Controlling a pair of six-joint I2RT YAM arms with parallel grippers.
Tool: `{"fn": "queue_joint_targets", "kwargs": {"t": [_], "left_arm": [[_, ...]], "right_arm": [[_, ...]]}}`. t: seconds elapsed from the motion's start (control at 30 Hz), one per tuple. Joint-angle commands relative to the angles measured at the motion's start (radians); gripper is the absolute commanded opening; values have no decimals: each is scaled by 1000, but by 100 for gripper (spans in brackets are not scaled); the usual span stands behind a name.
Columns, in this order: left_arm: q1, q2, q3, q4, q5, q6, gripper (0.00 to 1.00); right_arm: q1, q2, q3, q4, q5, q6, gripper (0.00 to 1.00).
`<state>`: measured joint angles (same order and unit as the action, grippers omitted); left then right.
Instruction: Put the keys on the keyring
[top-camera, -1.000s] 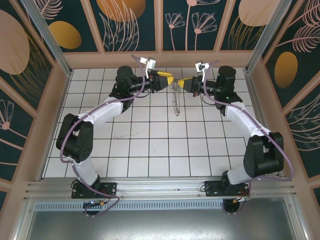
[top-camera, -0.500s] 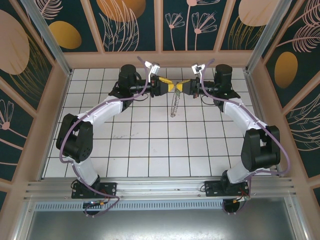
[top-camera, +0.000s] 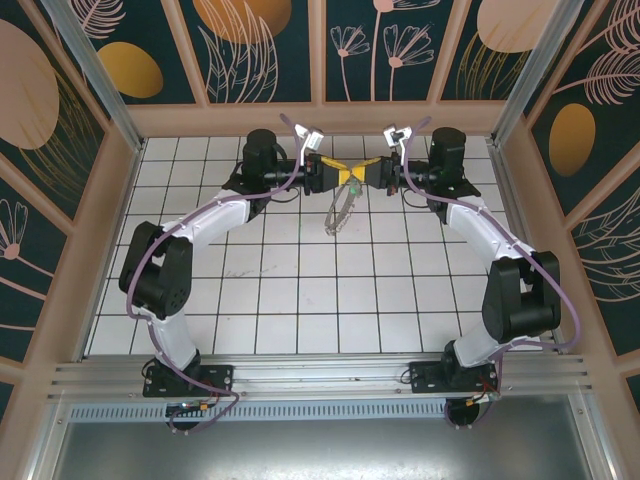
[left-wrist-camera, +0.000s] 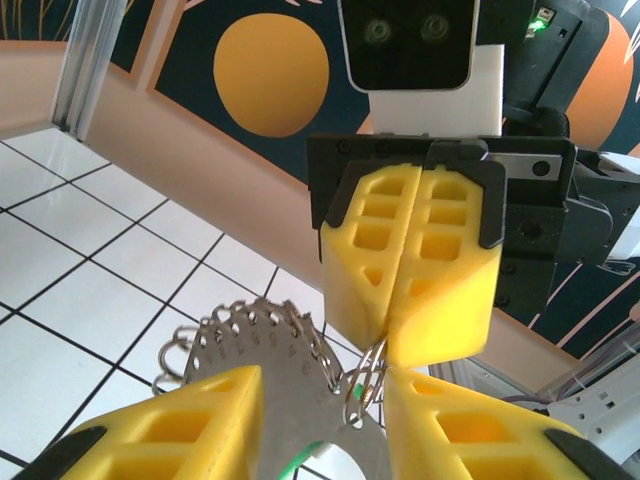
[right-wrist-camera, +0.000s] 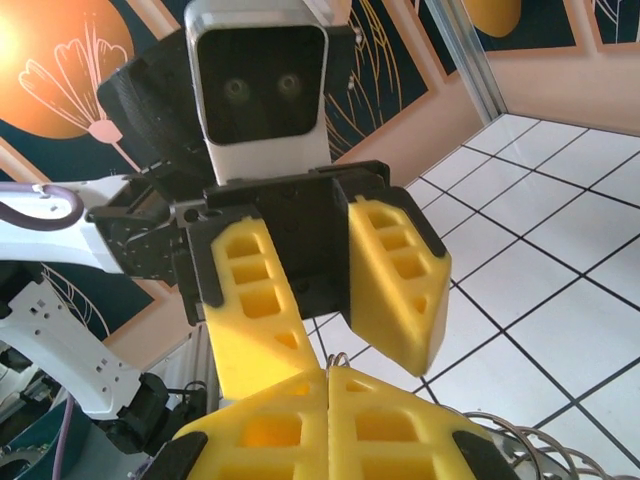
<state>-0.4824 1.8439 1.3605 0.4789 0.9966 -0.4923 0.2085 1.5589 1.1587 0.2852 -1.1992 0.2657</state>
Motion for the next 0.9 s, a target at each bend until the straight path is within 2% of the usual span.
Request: {"fn": "queue_joint_targets", "kwargs": {"t": [0.0,0.2,0.53,0.87], "left_arm": [[7,6,11,101,46,-40,36],[7,11,0,191,68,-102,35],[5,20,-1,230,93,-132,28],[5,40,-15,241,94,-138,32]], "right_arm": [[-1,-17,9,70,-36,9,0],[4,-14,7,75,-35,13,0],[6,-8,13,87,-31,21,0],[7,-8,12,96,-36,26,0]]}}
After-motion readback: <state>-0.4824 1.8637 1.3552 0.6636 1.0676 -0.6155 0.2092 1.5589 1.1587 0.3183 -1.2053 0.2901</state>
